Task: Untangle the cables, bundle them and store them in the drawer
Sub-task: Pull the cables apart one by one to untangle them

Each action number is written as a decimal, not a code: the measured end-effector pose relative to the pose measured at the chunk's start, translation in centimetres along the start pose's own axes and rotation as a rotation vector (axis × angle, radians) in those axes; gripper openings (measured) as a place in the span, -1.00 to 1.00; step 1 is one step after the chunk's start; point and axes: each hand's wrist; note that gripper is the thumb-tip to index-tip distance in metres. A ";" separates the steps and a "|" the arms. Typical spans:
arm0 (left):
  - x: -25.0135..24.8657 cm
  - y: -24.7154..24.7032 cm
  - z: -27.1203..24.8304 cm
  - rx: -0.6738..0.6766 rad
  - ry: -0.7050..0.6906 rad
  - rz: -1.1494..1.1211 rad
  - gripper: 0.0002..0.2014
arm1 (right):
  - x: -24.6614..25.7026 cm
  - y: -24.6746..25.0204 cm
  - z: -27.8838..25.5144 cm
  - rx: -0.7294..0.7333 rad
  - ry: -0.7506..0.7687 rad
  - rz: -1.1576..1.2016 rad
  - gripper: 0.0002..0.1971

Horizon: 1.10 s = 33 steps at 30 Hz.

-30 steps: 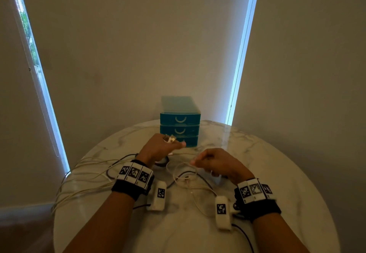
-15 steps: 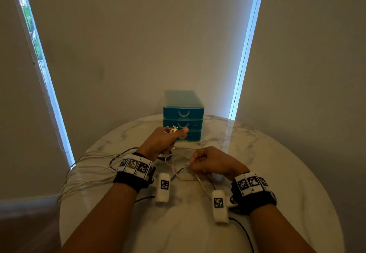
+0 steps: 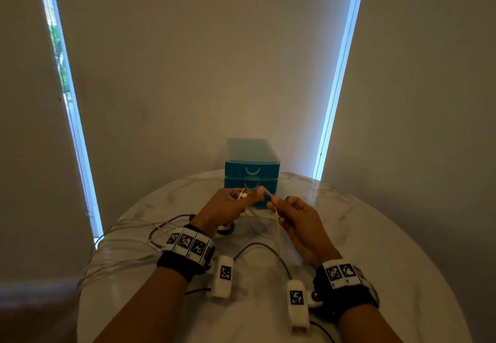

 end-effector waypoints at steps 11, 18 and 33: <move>-0.3 0.5 0.4 -0.203 0.013 -0.267 -0.69 | -0.5 -1.1 -0.6 0.158 -0.041 -0.305 -0.72; 0.2 2.6 1.6 -0.329 -0.081 -0.739 -0.82 | -1.8 -1.2 0.4 0.065 0.061 -0.637 -0.89; 0.2 3.8 1.6 -0.359 -0.184 -0.967 -0.60 | -1.3 0.9 1.2 -0.280 0.467 -0.844 -0.88</move>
Point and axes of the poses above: each hand's wrist, its own z-axis towards the middle knuckle, its own y-axis out of the back of the hand, x = y × z
